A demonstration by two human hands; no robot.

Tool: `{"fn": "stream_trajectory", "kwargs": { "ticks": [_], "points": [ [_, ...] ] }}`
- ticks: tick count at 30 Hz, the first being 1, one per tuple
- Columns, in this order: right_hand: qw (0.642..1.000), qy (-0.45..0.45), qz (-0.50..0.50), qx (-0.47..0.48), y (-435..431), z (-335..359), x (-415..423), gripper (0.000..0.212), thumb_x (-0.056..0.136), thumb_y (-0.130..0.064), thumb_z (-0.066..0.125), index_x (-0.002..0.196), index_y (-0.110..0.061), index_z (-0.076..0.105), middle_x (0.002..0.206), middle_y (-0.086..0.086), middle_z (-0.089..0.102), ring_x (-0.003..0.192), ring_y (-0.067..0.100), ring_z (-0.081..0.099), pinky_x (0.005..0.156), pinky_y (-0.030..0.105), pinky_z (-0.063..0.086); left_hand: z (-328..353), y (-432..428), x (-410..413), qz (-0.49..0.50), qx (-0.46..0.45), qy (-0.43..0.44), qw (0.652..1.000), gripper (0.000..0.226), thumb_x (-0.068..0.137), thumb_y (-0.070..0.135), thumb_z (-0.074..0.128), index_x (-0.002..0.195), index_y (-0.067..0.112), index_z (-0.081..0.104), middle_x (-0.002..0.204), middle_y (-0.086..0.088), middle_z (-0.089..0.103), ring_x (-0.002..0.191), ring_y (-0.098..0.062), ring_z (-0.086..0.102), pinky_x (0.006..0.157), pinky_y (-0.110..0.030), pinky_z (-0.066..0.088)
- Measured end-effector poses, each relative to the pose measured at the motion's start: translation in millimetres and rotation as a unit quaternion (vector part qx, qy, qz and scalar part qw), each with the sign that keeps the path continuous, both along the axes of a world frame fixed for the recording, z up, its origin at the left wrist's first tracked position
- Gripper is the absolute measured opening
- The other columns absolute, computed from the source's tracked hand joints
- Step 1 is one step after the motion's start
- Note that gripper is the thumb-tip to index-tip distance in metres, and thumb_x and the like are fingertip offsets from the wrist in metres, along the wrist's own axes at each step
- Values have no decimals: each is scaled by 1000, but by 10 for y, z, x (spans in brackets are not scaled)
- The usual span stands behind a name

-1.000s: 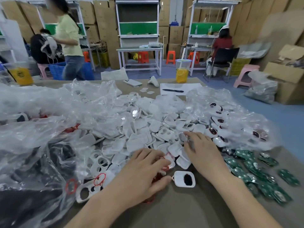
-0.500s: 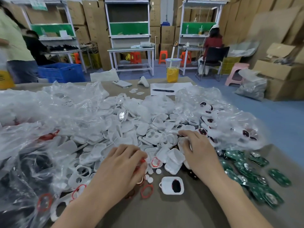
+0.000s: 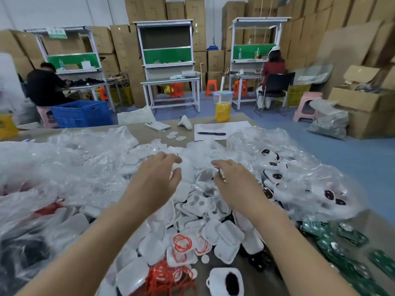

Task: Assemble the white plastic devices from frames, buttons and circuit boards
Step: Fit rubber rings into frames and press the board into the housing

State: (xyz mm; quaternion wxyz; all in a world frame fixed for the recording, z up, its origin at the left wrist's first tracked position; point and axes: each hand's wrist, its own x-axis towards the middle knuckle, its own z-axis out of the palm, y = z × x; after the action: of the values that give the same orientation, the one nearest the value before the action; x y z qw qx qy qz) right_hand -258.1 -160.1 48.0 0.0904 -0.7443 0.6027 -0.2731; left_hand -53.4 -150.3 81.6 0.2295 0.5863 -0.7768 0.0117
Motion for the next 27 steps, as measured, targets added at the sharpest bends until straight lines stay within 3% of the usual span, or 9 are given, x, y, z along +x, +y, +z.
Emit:
{"fn": "stream_trajectory", "kwargs": {
  "ticks": [4,8,11,14,17,20,24,27],
  "points": [
    [999,-45,-5,17,-262,7,19,44,104,-20,38,148,-26,40,136,3,55,121,27,53,99,43,44,42,-638,-236,1,67,-58,996,39,105,32,41,142,22,50,142,-2,53,132,-23,45,106,-38,38],
    [995,-98,-12,15,-414,-30,-48,42,103,-23,41,144,-27,43,118,-2,61,109,24,57,93,42,48,-94,-1193,-422,4,67,-101,993,44,104,34,40,146,20,45,148,-8,49,133,-29,46,106,-41,39],
    [992,-121,-14,14,-456,-42,-120,41,102,-23,41,143,-27,45,103,-10,60,104,23,59,87,38,46,-246,-1464,-478,14,143,-155,977,53,103,42,43,152,22,37,154,-12,40,137,-33,42,110,-44,37],
    [990,-140,-13,16,-483,-30,-172,41,102,-24,40,142,-28,45,100,-14,58,99,23,59,81,36,46,-323,-1556,-472,18,128,-172,977,38,101,38,49,137,25,52,141,-9,52,128,-30,49,100,-39,38],
    [987,-160,-12,15,-466,-20,-187,41,102,-24,40,143,-28,45,100,-15,56,101,23,59,86,38,48,-315,-1506,-435,3,64,-133,989,24,102,26,52,123,24,61,128,-2,63,118,-26,56,90,-34,42],
    [987,-158,-9,18,-440,-9,-161,40,102,-24,41,142,-27,46,102,-14,55,106,22,59,91,38,47,-260,-1412,-358,6,55,11,998,17,101,26,55,113,22,67,113,3,68,110,-22,60,92,-37,48],
    [983,-185,-5,17,-413,16,-147,39,102,-23,42,140,-26,49,107,-11,58,108,20,59,92,40,48,-117,-1276,-305,-2,12,152,988,15,99,27,61,106,17,70,111,4,66,101,-14,56,83,-28,38],
    [975,-219,5,19,-382,29,-109,36,103,-25,43,138,-28,51,116,-11,60,108,15,58,94,37,48,17,-1149,-297,-18,-10,245,969,13,97,24,64,102,14,71,102,1,70,95,-16,62,77,-26,46]
  ]
}}
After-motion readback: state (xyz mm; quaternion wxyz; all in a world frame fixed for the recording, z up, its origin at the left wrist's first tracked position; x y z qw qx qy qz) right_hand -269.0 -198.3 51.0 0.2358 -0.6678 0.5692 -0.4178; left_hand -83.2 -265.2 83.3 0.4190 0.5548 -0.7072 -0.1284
